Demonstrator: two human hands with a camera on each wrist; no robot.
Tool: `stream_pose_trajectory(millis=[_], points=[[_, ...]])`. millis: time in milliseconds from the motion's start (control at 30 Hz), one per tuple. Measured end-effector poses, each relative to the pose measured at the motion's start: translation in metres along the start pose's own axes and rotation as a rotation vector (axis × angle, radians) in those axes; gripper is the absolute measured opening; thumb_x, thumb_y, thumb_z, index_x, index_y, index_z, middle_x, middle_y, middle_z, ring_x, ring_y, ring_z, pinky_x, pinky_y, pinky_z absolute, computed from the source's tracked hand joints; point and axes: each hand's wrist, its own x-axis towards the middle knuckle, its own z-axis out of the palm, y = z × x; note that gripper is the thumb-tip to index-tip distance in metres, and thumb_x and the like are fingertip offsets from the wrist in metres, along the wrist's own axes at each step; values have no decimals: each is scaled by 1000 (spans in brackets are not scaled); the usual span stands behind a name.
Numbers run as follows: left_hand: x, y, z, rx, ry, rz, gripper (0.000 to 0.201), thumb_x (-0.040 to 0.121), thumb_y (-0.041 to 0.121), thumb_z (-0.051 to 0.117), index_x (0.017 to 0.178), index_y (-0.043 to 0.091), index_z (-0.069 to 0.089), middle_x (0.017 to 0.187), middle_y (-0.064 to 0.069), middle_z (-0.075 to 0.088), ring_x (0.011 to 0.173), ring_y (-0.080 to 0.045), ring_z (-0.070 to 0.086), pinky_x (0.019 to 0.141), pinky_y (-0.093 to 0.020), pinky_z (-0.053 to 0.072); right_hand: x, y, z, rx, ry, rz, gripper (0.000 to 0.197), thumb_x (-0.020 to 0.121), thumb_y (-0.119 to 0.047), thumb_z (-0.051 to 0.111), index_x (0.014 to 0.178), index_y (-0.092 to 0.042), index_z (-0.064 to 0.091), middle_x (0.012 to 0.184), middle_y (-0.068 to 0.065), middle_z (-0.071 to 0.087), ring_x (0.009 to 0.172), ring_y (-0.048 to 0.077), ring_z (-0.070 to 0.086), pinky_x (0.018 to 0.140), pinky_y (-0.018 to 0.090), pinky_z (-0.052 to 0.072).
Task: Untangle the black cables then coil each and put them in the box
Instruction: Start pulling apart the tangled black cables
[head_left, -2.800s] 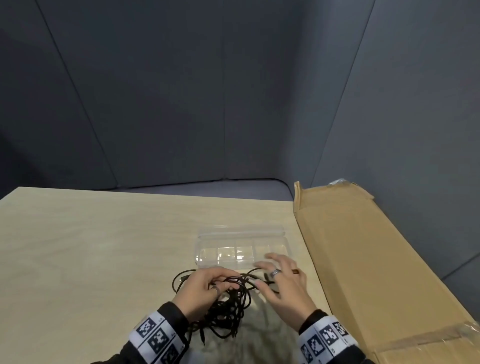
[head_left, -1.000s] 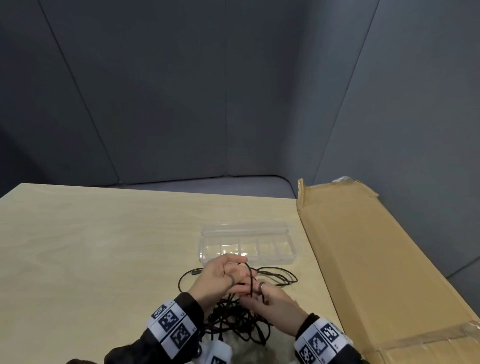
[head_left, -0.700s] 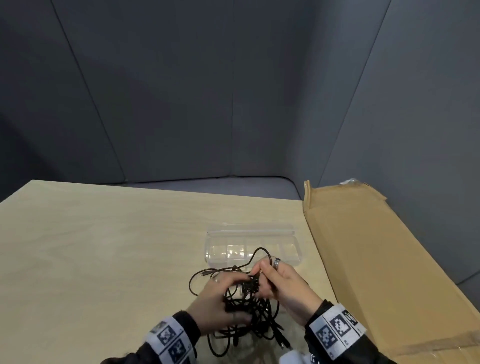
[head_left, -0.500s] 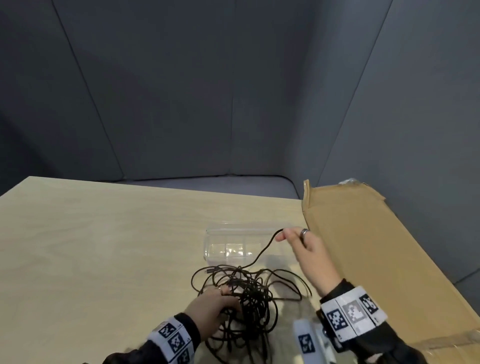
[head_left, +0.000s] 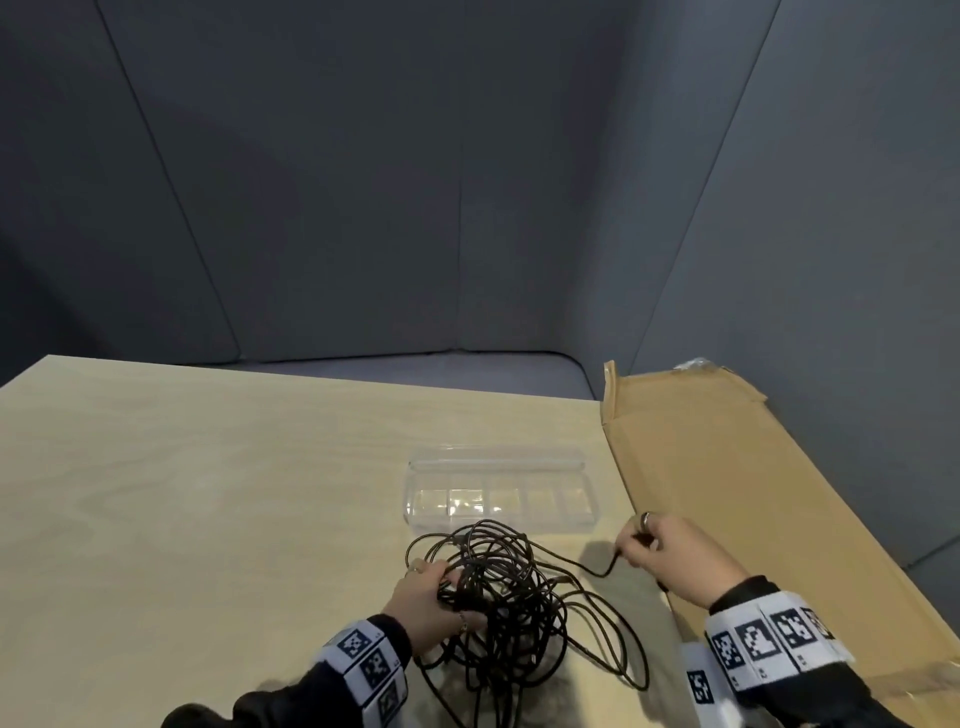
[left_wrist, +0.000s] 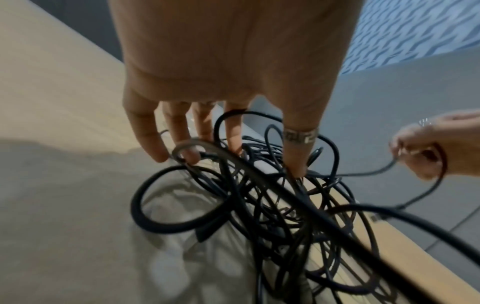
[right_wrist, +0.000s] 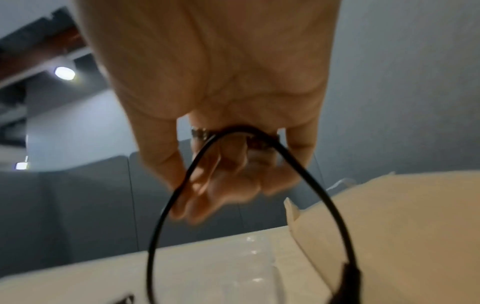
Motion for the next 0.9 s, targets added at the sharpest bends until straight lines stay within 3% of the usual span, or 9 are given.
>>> stream_pose_trajectory(millis=[100, 200, 300, 367, 433, 567, 700, 800, 900], points=[[4, 0, 3, -94, 31, -2, 39, 61, 26, 81, 69, 30, 43, 104, -4, 39, 101, -16, 38, 95, -27, 43, 4, 0, 17, -282, -134, 1, 24, 89, -36, 47, 110, -35, 56, 117, -7, 62, 107, 13, 58, 96, 31, 44], [4, 2, 4, -130, 29, 94, 41, 63, 10, 78, 68, 32, 45, 101, -1, 37, 99, -10, 39, 85, -8, 42, 17, -7, 49, -281, -225, -29, 54, 91, -49, 46, 140, -30, 35, 138, -5, 49, 128, 18, 44, 108, 37, 34], [-2, 6, 3, -173, 34, 184, 39, 64, 7, 74, 71, 35, 48, 104, -4, 43, 93, -7, 44, 79, -10, 46, 30, -10, 79, -138, -237, -70, 23, 92, -42, 49, 105, -24, 53, 110, 4, 62, 108, 23, 57, 90, 30, 42], [-7, 8, 0, -217, 53, 223, 30, 60, 18, 73, 76, 27, 50, 103, -4, 47, 87, -6, 49, 75, -14, 49, 32, -10, 84, -90, -173, -97, 16, 90, -36, 53, 77, -32, 45, 86, 0, 57, 89, 23, 57, 78, 29, 42], [-9, 9, -6, -229, 48, 237, 29, 62, 16, 72, 75, 28, 49, 93, 1, 51, 75, -8, 51, 68, -15, 46, 30, -13, 78, -14, -112, -159, 19, 89, -31, 58, 75, -38, 47, 82, -6, 58, 82, 12, 56, 75, 22, 42], [-12, 11, -22, -277, 162, 276, 41, 64, 1, 73, 72, 34, 51, 79, 11, 54, 64, 2, 50, 60, -10, 39, 25, -22, 58, 74, -28, -282, 9, 87, -22, 63, 88, -30, 66, 86, -15, 66, 79, -19, 55, 71, -1, 37], [-21, 22, -34, -144, 315, 271, 40, 57, 25, 72, 76, 50, 48, 88, 21, 61, 82, 3, 48, 77, -27, 35, 19, -28, 41, 229, 102, -334, 29, 85, -15, 66, 75, -41, 62, 79, -29, 67, 82, -8, 62, 72, 4, 43], [-32, 23, -40, -52, 231, 288, 67, 55, 31, 79, 101, 60, 40, 85, 13, 57, 92, 6, 44, 87, -25, 31, 8, -34, 42, 378, 82, -316, 17, 84, -14, 67, 77, -29, 69, 66, -28, 65, 67, -7, 60, 65, 5, 42], [-41, 10, -42, -469, -65, 280, 127, 43, 30, 91, 133, 57, 5, 85, 4, 56, 90, -2, 58, 94, -22, 41, -4, -32, 53, 429, 24, -309, 11, 84, -14, 68, 78, -23, 72, 78, -20, 71, 74, -4, 64, 70, 6, 43]])
